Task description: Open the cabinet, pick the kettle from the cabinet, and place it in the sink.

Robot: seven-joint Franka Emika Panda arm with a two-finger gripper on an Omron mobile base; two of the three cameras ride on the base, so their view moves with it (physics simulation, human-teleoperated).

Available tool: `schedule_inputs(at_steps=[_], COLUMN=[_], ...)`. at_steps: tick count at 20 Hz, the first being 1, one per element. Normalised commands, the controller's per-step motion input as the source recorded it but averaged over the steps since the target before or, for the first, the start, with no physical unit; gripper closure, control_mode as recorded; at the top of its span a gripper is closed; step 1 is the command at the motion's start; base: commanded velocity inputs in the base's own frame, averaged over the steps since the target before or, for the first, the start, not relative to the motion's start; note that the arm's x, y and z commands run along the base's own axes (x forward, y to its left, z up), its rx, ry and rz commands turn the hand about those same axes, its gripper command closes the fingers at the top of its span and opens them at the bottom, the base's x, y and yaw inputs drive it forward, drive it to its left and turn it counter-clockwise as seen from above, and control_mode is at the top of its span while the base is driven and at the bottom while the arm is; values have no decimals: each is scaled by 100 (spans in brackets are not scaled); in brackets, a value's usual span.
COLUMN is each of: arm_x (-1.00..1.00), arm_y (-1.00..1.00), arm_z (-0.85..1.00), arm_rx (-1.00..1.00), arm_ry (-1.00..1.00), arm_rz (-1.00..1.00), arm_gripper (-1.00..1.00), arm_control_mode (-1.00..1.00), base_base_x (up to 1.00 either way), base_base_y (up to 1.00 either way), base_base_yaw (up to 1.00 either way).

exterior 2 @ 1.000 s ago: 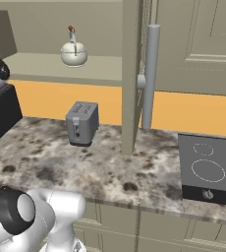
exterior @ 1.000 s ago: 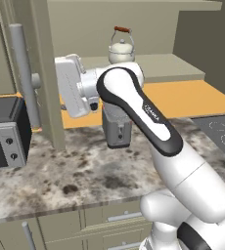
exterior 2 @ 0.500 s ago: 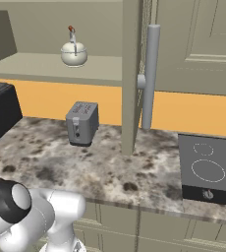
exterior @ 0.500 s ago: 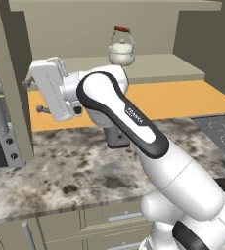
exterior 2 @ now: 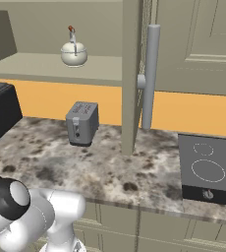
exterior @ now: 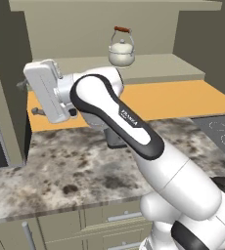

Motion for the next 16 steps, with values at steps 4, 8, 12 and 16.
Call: schedule_inputs(at_steps=[4, 8, 12, 16], arm_x=[0, -1, -5, -9], arm_y=[-13, -33, -42, -47], arm_z=[0, 0, 0, 0], arm_rx=[-3, -1, -1, 0], arm_ry=[0, 0, 0, 0], arm_rz=[0, 0, 0, 0], arm_gripper=[-100, -100, -100, -100], arm_control_mode=[-100, -100, -100, -100], base_base_x=[0, 0, 0, 0], base_base_y=[0, 0, 0, 0], base_base_yaw=[0, 0, 0, 0])
